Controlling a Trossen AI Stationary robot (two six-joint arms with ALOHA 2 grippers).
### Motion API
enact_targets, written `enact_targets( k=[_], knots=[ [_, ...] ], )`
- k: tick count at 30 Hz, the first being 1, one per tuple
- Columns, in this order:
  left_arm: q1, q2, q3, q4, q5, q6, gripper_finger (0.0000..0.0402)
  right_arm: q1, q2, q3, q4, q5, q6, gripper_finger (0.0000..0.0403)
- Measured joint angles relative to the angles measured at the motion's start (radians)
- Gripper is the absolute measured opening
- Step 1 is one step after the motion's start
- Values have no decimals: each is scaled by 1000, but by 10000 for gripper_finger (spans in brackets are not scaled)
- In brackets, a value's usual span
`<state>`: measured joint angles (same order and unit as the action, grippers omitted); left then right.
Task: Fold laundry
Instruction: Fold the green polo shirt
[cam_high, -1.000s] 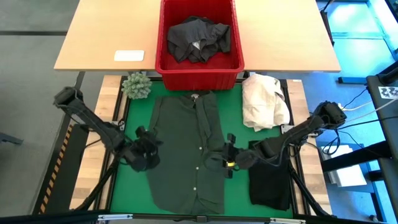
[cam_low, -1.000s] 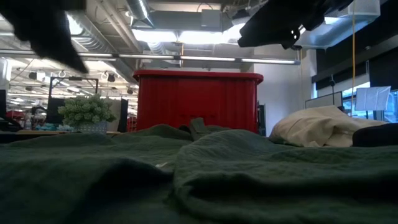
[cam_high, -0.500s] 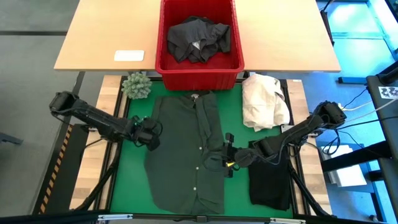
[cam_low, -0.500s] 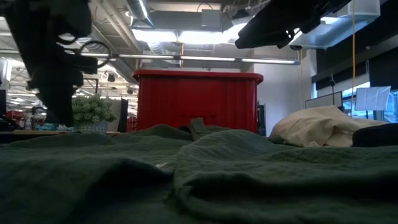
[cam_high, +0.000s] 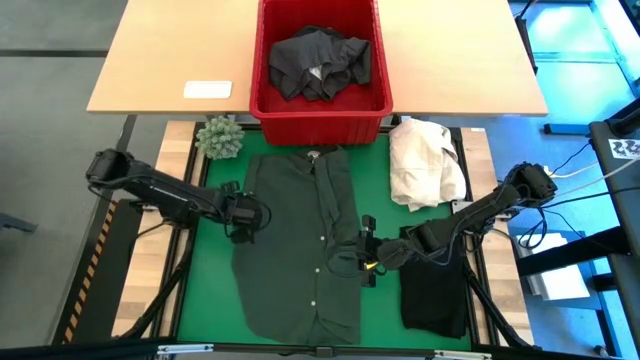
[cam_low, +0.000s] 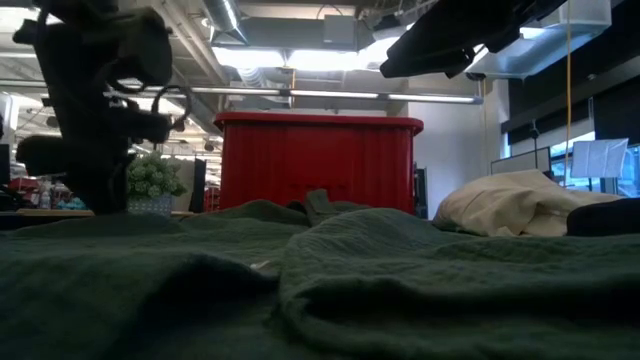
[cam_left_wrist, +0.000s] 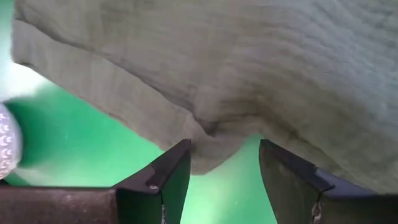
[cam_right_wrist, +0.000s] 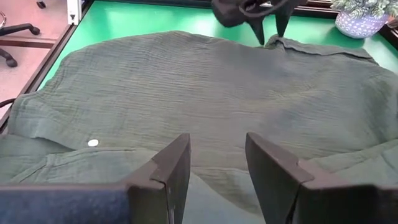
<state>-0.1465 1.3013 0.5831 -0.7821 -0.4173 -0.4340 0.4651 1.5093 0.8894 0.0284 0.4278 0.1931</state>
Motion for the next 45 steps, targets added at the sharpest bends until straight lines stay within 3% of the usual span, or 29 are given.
enact_targets(
  k=[7,15,20,24,26,28,37,45],
  knots=[
    [56,153,15,14,52,44,182,-1,0,0,5,-1,-15,156],
    [64,164,52,6,26,133,173,-1,0,0,1,-2,-23,156],
    [81,169,55,41,30,141,141,-1,0,0,0,-2,-42,156],
    [80,169,53,50,28,141,81,-1,0,0,-1,-2,-43,156],
    [80,172,52,54,0,137,34,-1,0,0,-1,-2,-44,156],
    [80,171,53,52,-38,125,13,-1,0,0,-1,-2,-45,156],
    [17,170,201,-77,-187,178,4,-1,0,0,0,-2,-49,156],
    [-85,169,298,1,-254,487,2,-2,0,0,0,16,-50,156]
  ],
)
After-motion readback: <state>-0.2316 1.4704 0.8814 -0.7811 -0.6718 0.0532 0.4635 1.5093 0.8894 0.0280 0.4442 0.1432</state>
